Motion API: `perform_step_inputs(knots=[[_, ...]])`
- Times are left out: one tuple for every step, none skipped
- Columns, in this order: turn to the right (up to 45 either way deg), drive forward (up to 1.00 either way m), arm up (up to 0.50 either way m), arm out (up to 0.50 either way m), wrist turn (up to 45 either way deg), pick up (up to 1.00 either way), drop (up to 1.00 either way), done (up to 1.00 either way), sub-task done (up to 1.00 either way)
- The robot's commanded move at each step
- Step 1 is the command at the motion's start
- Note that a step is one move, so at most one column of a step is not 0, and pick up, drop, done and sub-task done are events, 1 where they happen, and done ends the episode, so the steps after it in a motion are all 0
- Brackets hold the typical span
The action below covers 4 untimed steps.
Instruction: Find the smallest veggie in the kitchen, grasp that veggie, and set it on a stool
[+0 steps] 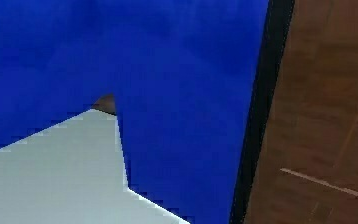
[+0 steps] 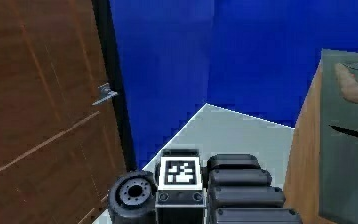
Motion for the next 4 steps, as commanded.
perform_step_inputs(knots=[[-45.0, 0.0, 0.0, 0.0, 0.0, 0.0, 0.0, 0.0, 0.0], [-45.0, 0.0, 0.0, 0.0, 0.0, 0.0, 0.0, 0.0, 0.0], [-6.0, 0.0, 0.0, 0.0, 0.0, 0.0, 0.0, 0.0, 0.0], [45.0, 0.0, 0.0, 0.0, 0.0, 0.0, 0.0, 0.0, 0.0]])
